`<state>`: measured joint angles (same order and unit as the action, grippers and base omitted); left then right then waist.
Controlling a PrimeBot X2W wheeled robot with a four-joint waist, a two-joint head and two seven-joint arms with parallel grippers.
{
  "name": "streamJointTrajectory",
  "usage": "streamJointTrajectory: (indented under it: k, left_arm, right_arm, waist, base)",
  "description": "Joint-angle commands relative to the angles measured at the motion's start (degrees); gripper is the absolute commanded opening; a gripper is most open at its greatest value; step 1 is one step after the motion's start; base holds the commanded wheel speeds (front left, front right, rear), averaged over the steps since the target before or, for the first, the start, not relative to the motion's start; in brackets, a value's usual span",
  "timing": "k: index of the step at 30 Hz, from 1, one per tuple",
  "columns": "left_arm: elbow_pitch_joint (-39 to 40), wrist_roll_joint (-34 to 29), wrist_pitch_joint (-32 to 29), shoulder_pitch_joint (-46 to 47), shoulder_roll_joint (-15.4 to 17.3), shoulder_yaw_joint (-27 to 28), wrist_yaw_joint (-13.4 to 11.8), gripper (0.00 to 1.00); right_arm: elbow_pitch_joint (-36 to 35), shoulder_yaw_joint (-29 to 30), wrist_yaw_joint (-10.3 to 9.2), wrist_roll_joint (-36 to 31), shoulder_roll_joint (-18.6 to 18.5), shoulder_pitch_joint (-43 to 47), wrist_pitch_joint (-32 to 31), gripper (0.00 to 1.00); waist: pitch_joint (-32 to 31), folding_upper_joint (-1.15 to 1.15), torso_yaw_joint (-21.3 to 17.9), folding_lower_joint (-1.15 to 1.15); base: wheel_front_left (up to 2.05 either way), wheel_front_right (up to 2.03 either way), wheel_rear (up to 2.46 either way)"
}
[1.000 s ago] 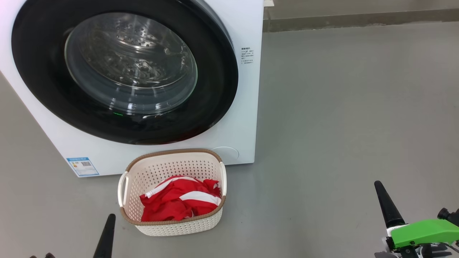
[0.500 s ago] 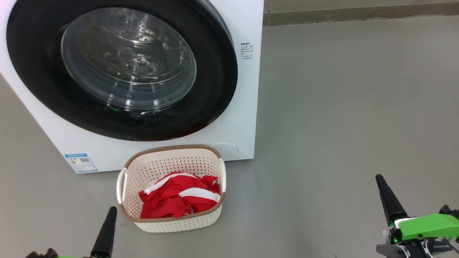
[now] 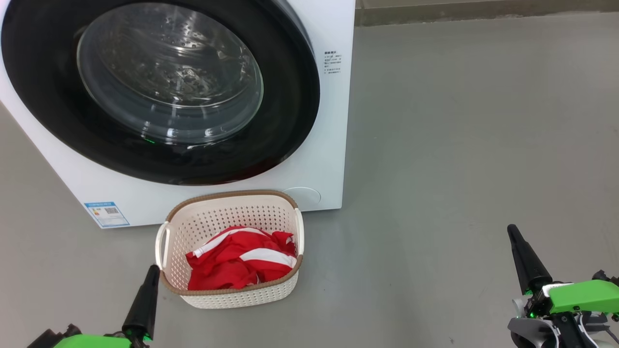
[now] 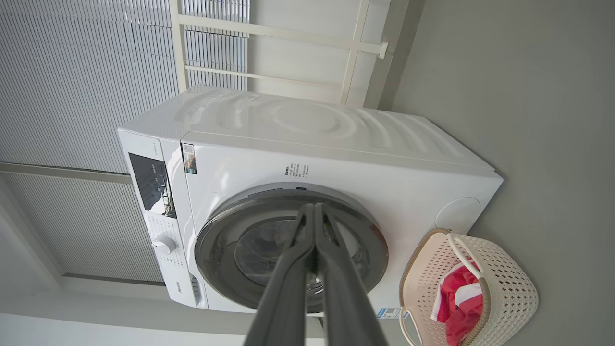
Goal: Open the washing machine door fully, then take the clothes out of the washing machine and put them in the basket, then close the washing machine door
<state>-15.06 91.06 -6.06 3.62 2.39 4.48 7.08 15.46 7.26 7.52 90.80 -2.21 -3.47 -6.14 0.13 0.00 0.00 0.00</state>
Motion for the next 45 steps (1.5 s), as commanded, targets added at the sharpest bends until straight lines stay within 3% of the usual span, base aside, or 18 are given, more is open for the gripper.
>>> streamJointTrajectory:
  k: [1, 45]
  left_arm:
    - [1.0, 1.1, -0.4, 2.6, 0.5, 2.1, 0.4, 0.00]
    - [1.0, 1.1, -0.4, 2.6, 0.5, 2.0, 0.4, 0.00]
  right_arm:
    - [-1.4, -0.7, -0.03, 1.4, -0.7, -2.7, -0.4, 0.00]
    - [-1.4, -0.7, -0.03, 1.4, -0.7, -2.7, -0.4, 0.00]
  waist:
    - [0.0, 0.00, 0.0, 0.00]
    - [0.0, 0.00, 0.0, 0.00]
  base:
    - [0.00, 0.00, 0.00]
    - [0.00, 0.00, 0.00]
